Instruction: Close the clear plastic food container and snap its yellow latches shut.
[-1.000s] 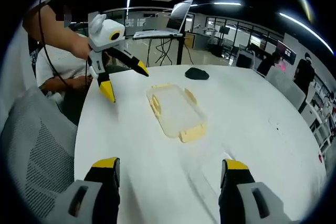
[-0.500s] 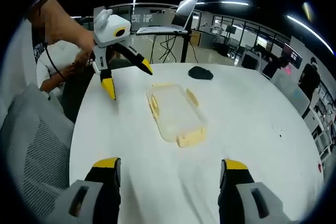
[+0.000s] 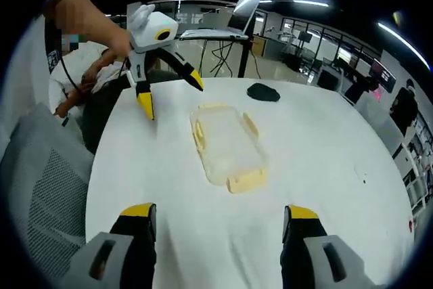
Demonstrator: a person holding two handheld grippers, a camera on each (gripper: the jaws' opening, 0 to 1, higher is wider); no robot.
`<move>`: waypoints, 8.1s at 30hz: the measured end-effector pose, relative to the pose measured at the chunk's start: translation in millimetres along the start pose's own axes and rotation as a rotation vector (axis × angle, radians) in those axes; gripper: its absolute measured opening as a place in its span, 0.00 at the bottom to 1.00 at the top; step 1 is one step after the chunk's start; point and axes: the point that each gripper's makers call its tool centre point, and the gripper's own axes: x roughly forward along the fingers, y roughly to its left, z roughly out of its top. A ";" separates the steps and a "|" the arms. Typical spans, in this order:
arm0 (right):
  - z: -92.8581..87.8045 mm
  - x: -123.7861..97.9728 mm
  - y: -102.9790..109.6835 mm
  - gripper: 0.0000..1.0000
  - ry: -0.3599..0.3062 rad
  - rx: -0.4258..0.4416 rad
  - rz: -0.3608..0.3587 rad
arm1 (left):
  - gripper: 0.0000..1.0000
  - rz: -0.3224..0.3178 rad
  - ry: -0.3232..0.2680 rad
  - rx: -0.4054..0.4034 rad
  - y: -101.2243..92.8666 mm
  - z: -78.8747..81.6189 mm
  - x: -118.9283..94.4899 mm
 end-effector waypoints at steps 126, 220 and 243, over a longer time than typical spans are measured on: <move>-0.3 85.3 -40.2 0.55 0.238 -0.210 0.261 | 0.48 -0.342 0.262 0.438 52.4 -6.1 50.0; 10.2 39.6 -48.3 0.35 0.294 -0.234 0.239 | 0.36 -0.283 0.323 0.443 43.9 36.2 22.0; 15.7 3.8 -57.3 0.35 0.268 -0.249 0.197 | 0.36 -0.251 0.313 0.465 34.0 71.1 10.5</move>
